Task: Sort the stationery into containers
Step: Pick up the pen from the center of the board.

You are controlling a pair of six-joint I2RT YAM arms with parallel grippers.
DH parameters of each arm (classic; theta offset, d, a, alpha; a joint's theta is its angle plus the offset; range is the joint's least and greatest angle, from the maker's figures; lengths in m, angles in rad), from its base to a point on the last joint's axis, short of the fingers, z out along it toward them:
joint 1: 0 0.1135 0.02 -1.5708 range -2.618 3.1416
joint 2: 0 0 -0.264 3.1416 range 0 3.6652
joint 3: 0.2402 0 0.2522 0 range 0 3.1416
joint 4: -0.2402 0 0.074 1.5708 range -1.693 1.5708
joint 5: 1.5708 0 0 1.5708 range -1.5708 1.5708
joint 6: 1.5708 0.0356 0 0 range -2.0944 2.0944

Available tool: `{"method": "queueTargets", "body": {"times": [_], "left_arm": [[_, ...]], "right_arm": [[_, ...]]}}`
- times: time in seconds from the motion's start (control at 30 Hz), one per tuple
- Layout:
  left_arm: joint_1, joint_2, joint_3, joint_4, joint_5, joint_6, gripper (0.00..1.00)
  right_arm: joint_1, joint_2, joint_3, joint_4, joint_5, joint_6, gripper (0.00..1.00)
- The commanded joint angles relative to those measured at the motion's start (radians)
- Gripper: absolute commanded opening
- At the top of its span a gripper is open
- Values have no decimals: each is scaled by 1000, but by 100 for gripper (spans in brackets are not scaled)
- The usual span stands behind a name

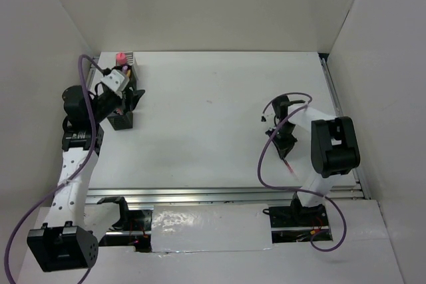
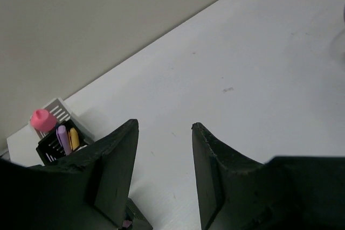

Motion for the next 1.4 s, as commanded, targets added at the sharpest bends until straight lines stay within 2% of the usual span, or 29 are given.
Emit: {"method": "queueTargets", "body": {"times": [0.0, 0.13, 0.17, 0.2, 0.23, 0.27, 0.33, 0.4, 0.43, 0.47, 0.5, 0.63, 0.67, 0.73, 0.83, 0.9, 1.07, 1.37], "left_arm": [[-3, -55, -24, 27, 140, 57, 57], [-29, -114, -53, 0, 269, 163, 57], [-51, -125, -56, -28, 281, 268, 57], [-136, -150, -70, -63, 269, 338, 58], [-167, -164, -84, -144, 216, 476, 58], [-254, -177, -98, -164, 186, 533, 58], [-351, -213, -150, -215, 113, 676, 58], [-498, -235, -190, -231, 18, 751, 59], [-549, -240, -202, -232, -21, 783, 59], [-656, -238, -213, -237, -62, 854, 59], [-712, -241, -239, -231, -137, 889, 59], [-900, -224, -318, -124, -246, 1054, 58], [-977, -211, -358, -52, -277, 1090, 58], [-1043, -192, -395, 5, -335, 1182, 58], [-1169, -136, -423, 100, -378, 1211, 57], [-1189, -89, -414, 137, -377, 1205, 57], [-1221, -36, -402, 148, -386, 1226, 59], [-1269, 30, -339, 98, -357, 1259, 62]], "right_arm": [[41, -9, 74, -35, -98, 42, 0], [74, -20, 302, -158, -320, 137, 0], [78, -12, 336, -168, -412, 157, 0], [86, -6, 391, -175, -454, 175, 0], [91, 15, 416, -188, -539, 207, 0], [91, 29, 432, -192, -584, 221, 0], [101, 64, 464, -198, -666, 263, 0], [115, 95, 476, -198, -768, 292, 0], [126, 101, 478, -198, -775, 297, 0], [130, 106, 478, -195, -776, 304, 0], [137, 110, 470, -192, -801, 313, 0], [150, 153, 444, -205, -940, 321, 0], [156, 153, 430, -207, -960, 323, 0], [173, 147, 417, -212, -1017, 332, 0], [208, 106, 383, -186, -1036, 366, 0], [229, 62, 351, -152, -1030, 442, 0], [294, -37, 296, -77, -889, 641, 0], [356, -6, 341, -87, -711, 711, 0]]}}
